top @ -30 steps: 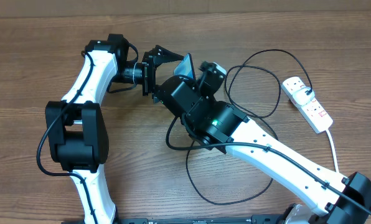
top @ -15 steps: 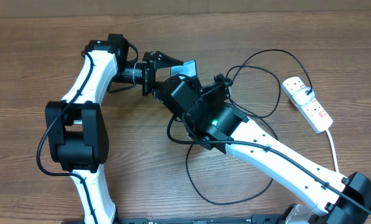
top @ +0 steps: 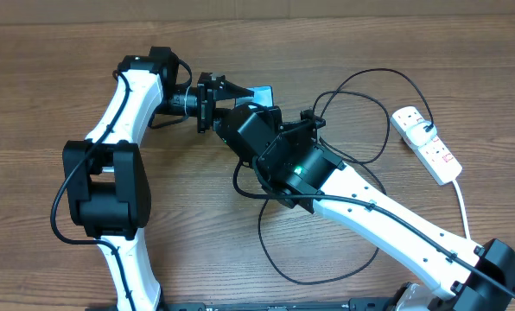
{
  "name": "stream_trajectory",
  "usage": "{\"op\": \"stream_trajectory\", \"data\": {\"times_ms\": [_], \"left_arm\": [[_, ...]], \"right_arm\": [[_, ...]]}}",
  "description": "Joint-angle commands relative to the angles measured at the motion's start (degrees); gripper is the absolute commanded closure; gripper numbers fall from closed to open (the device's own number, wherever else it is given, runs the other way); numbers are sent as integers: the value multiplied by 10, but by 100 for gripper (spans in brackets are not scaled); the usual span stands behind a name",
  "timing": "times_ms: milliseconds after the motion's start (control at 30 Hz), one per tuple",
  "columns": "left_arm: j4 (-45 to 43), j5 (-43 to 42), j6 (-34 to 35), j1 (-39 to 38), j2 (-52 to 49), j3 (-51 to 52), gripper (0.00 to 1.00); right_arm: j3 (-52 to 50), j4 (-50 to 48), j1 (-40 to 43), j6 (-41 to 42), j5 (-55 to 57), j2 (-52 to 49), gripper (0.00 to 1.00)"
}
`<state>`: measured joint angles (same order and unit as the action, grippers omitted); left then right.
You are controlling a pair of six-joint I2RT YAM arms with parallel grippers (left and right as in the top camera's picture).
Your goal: Plug charger to phone and switch on socket
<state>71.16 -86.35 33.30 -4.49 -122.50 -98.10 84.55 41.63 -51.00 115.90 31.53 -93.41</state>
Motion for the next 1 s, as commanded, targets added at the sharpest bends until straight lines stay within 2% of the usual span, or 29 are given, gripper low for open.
{"op": "stream_trajectory", "data": {"times_ms": [0, 200, 300, 500, 567, 733, 900, 967], "left_arm": [[1, 0, 17, 0, 0, -13, 61], [1, 0, 21, 0, 0, -13, 70], [1, -1, 21, 0, 0, -13, 76], [1, -1, 49, 0, 0, -13, 79], [2, -1, 49, 0, 0, -13, 83], [2, -1, 49, 0, 0, -13, 95], [1, -1, 51, 0, 0, -13, 96], [1, -1, 51, 0, 0, -13, 96]], "right_arm": [[18, -7, 2, 60, 14, 3, 96], [18, -7, 2, 60, 14, 3, 95], [18, -7, 2, 60, 14, 3, 91], [18, -8, 2, 60, 11, 3, 93], [18, -8, 2, 60, 10, 3, 96], [18, -9, 2, 60, 3, 3, 96], [18, -9, 2, 58, 3, 3, 96], [18, -8, 2, 58, 3, 3, 93]]}}
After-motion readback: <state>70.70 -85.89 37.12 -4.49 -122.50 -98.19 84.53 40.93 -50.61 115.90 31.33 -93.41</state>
